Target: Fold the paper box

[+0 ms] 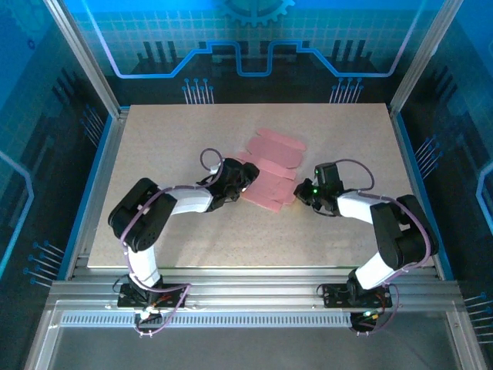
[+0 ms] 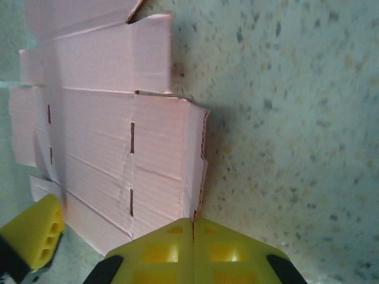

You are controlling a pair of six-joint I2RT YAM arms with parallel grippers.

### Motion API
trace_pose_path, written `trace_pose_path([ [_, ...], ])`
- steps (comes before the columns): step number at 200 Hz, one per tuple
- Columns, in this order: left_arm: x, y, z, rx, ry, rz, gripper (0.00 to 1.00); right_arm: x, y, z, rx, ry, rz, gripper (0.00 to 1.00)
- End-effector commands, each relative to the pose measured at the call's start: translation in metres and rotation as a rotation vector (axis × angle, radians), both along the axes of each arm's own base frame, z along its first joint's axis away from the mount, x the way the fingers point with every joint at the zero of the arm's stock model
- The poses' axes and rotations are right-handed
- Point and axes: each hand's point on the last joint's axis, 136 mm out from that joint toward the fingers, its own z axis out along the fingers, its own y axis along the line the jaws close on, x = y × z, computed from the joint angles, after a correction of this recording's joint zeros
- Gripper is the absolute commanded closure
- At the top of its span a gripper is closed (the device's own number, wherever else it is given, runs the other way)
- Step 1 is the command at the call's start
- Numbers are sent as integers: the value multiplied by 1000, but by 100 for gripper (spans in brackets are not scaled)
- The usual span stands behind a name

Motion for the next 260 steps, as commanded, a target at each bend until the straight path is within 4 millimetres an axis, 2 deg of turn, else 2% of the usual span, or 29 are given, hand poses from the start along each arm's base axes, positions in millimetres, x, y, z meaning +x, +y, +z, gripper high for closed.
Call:
trace_pose_path([
  [1,2,9,34,175,-115,-78,1,3,-18,0,-146,-8,121,100],
  [24,6,8,57,320,-174,-194,1,8,-27,12,-267,-4,282,100],
  [40,9,14,62,394,-177,-241,1,15,-26,20,-337,7,417,100],
  [58,14,20,66,426,-184,-278,1,21,-19,20,-370,14,567,100],
  [89,19,38,68,401,-161,-298,1,30,9,17,-332,-20,796,100],
  [119,16,54,64,381,-120,-328,1,29,38,17,-276,-66,1009,100],
  [145,10,53,63,402,-114,-403,1,36,52,20,-295,-102,1157,100],
  [164,7,47,61,417,-107,-480,1,44,54,18,-342,-133,1249,100],
  [198,4,50,48,476,-70,-531,1,67,48,20,-407,-130,1295,100],
  [221,6,51,37,474,-41,-540,1,81,51,30,-404,-162,1289,100],
  [235,5,47,28,451,-23,-552,1,85,54,35,-388,-176,1281,100],
  [260,2,44,22,421,-26,-544,4,93,47,38,-434,-165,1212,100],
])
